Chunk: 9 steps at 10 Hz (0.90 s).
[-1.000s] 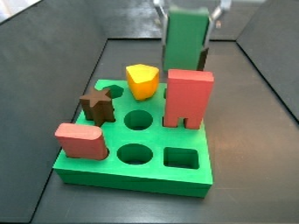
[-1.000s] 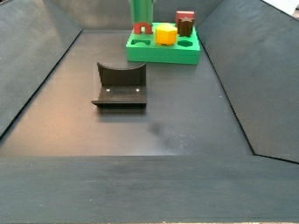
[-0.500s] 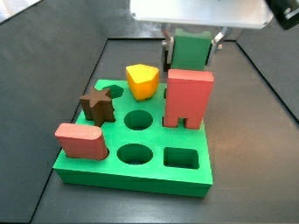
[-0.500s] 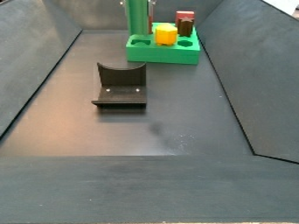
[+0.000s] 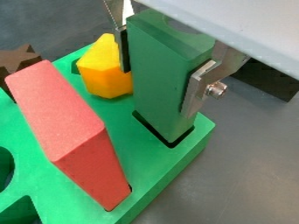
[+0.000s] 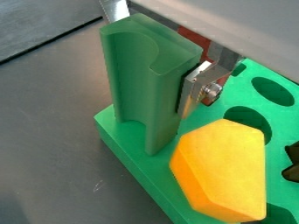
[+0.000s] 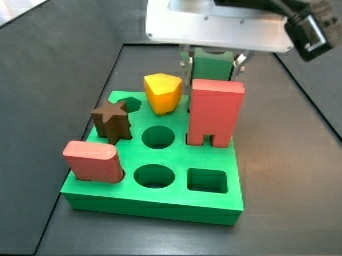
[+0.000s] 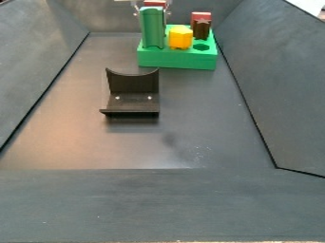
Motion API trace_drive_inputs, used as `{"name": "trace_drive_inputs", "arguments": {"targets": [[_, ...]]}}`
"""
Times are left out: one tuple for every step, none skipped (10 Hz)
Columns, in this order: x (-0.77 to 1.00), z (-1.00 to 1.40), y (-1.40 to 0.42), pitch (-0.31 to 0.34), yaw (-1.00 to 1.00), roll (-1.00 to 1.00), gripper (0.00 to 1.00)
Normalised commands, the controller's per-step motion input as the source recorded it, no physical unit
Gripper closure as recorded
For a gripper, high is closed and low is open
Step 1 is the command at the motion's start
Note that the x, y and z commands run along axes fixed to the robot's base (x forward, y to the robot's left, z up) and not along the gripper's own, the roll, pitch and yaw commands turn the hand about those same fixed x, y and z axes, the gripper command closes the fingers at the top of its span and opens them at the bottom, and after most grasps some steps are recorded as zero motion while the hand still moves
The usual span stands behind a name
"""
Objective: Pick up the arch object. Move up. Rotate the arch object. Move to above the board. Insert the arch object.
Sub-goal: Insert the arch object.
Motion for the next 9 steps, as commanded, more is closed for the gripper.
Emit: {"name": "trace_drive_inputs", "arguments": {"targets": [[0.00,-0.17,-0.02,0.017,0.00,0.04,1.00],[0.00,-0.17,-0.05,0.000,0.00,0.00,1.00],[0.10,-0.20,-0.09,0.000,-0.05,0.00,1.00],[0.09,-0.21,-0.08,0.000,-0.09,-0.01,1.00],[0.13,-0.23,-0.04,0.000,-0.13,-0.06,1.00],[0.10,-0.24,0.00,0.000,-0.15,-0.10,1.00],[0.05,-0.27,0.00,0.000,-0.09,-0.06,1.00],[0.00,-0.30,0.00,0.000,-0.03,-0.05,1.00],[0.00,-0.34,0.06,0.000,0.00,-0.07,1.00]]}}
